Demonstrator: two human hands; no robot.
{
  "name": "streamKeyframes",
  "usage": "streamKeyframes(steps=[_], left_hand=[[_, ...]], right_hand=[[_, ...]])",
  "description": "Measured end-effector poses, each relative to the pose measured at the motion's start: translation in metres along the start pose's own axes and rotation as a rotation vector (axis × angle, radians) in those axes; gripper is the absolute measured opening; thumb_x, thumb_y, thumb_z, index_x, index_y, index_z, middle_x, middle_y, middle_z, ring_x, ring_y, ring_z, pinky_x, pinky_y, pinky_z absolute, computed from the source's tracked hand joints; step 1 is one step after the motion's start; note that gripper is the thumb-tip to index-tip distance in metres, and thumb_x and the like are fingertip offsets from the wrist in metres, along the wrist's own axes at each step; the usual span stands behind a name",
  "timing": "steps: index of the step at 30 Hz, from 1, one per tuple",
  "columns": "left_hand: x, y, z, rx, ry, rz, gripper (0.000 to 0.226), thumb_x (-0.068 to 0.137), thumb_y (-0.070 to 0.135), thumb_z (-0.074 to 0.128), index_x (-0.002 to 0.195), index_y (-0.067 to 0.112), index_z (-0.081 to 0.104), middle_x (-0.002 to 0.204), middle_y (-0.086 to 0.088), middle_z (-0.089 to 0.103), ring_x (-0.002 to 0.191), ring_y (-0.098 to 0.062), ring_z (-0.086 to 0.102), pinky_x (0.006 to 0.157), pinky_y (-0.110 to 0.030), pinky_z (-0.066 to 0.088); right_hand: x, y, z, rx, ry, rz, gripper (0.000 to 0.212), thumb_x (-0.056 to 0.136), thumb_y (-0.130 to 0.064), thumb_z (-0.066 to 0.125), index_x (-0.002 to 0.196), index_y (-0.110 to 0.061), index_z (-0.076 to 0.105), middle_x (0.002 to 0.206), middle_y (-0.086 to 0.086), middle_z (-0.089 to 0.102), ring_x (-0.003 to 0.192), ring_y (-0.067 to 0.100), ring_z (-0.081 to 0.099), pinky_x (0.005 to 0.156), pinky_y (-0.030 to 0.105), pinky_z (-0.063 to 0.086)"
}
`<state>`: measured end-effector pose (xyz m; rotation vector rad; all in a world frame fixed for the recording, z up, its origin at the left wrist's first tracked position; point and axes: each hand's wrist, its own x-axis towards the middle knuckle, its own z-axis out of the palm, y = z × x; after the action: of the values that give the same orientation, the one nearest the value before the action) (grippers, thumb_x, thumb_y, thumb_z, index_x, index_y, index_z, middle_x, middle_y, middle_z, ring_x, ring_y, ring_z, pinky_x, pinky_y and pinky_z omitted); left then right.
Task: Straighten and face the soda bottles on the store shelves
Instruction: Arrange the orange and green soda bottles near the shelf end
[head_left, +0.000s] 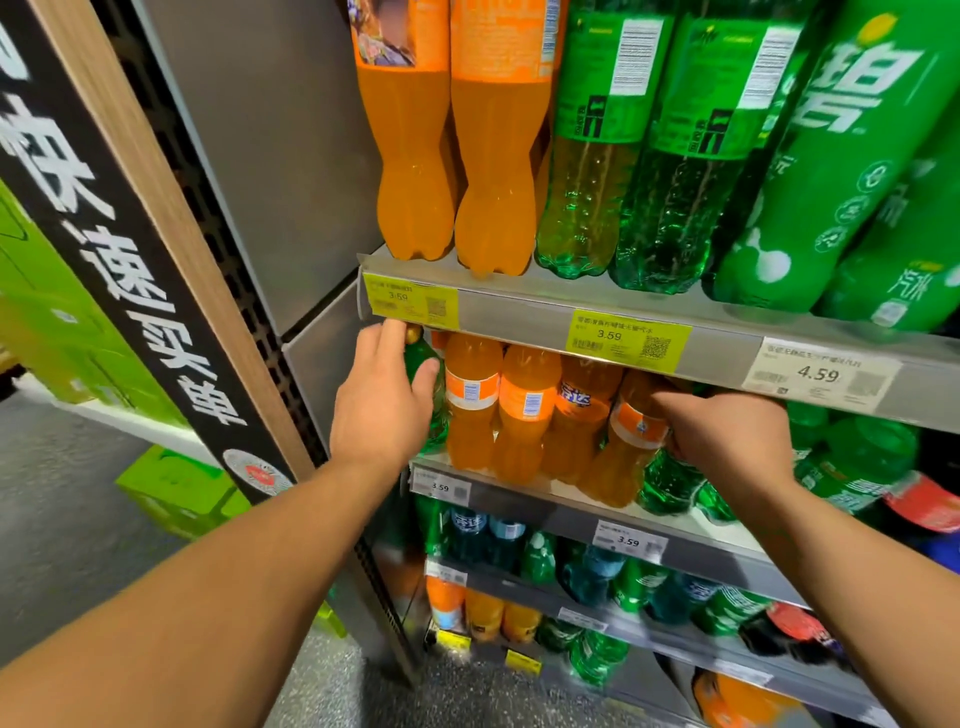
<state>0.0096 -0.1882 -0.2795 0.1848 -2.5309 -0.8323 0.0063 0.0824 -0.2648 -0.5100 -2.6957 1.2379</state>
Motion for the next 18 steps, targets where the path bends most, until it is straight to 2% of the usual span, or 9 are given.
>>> streamKeyframes(steps=[3, 5, 9, 12, 15, 17, 18], left_hand=[[-0.018, 0.001, -0.003, -0.036, 0.005, -0.01, 0.041, 0.096, 0.034, 0.054, 0.131, 0.035, 0.034, 0.127, 0.006, 0.045, 0.097, -0.023, 0.058, 0.072, -0.035, 0.041], [-0.028, 0.001, -0.006, -0.035, 0.001, 0.011, 0.035, 0.096, 0.034, 0.053, 0.126, 0.035, 0.036, 0.121, 0.006, 0.047, 0.093, -0.023, 0.058, 0.071, -0.034, 0.04], [-0.043, 0.001, -0.011, -0.002, -0.012, 0.069, 0.026, 0.093, 0.036, 0.057, 0.113, 0.031, 0.041, 0.104, 0.01, 0.05, 0.081, -0.019, 0.053, 0.065, -0.032, 0.037], [-0.064, -0.007, -0.02, -0.008, -0.031, 0.014, 0.031, 0.089, 0.031, 0.064, 0.113, 0.031, 0.044, 0.092, 0.009, 0.061, 0.076, -0.023, 0.058, 0.063, -0.035, 0.043], [-0.092, -0.021, -0.033, -0.012, -0.073, 0.029, 0.039, 0.085, 0.02, 0.07, 0.117, 0.031, 0.052, 0.098, 0.014, 0.064, 0.087, -0.02, 0.064, 0.07, -0.028, 0.044], [-0.101, -0.028, -0.04, -0.017, -0.09, 0.09, 0.038, 0.084, 0.012, 0.071, 0.116, 0.028, 0.058, 0.112, 0.021, 0.06, 0.1, -0.012, 0.062, 0.08, -0.015, 0.041], [-0.102, -0.029, -0.044, -0.011, -0.099, 0.114, 0.036, 0.084, 0.011, 0.071, 0.114, 0.026, 0.059, 0.118, 0.021, 0.059, 0.105, -0.01, 0.061, 0.085, -0.013, 0.04]], right_hand=[[0.0, -0.005, -0.001, -0.036, -0.006, 0.011, 0.033, 0.083, -0.031, 0.068, 0.061, -0.009, 0.058, 0.057, 0.009, 0.053, 0.05, 0.019, 0.042, 0.05, 0.031, 0.031], [-0.001, -0.007, -0.002, -0.063, -0.017, 0.017, 0.03, 0.082, -0.031, 0.066, 0.061, -0.01, 0.058, 0.059, 0.011, 0.055, 0.054, 0.022, 0.045, 0.053, 0.032, 0.034], [-0.002, -0.009, -0.004, -0.08, -0.015, 0.037, 0.035, 0.08, -0.034, 0.064, 0.055, -0.01, 0.062, 0.068, 0.016, 0.069, 0.062, 0.028, 0.058, 0.065, 0.038, 0.049], [-0.003, -0.008, -0.005, -0.055, -0.052, 0.052, 0.042, 0.08, -0.042, 0.069, 0.061, -0.005, 0.065, 0.067, 0.016, 0.065, 0.059, 0.022, 0.051, 0.056, 0.033, 0.04], [-0.004, -0.007, -0.007, 0.066, -0.109, 0.122, 0.047, 0.079, -0.048, 0.076, 0.057, -0.011, 0.057, 0.069, 0.008, 0.059, 0.061, 0.019, 0.05, 0.054, 0.031, 0.04], [-0.003, -0.009, -0.008, 0.015, -0.161, 0.142, 0.043, 0.082, -0.048, 0.074, 0.054, -0.023, 0.054, 0.074, 0.004, 0.06, 0.069, 0.021, 0.054, 0.059, 0.031, 0.041], [-0.002, -0.012, -0.01, -0.07, -0.192, 0.134, 0.045, 0.084, -0.051, 0.071, 0.053, -0.025, 0.052, 0.077, 0.005, 0.061, 0.072, 0.021, 0.055, 0.06, 0.031, 0.041]])
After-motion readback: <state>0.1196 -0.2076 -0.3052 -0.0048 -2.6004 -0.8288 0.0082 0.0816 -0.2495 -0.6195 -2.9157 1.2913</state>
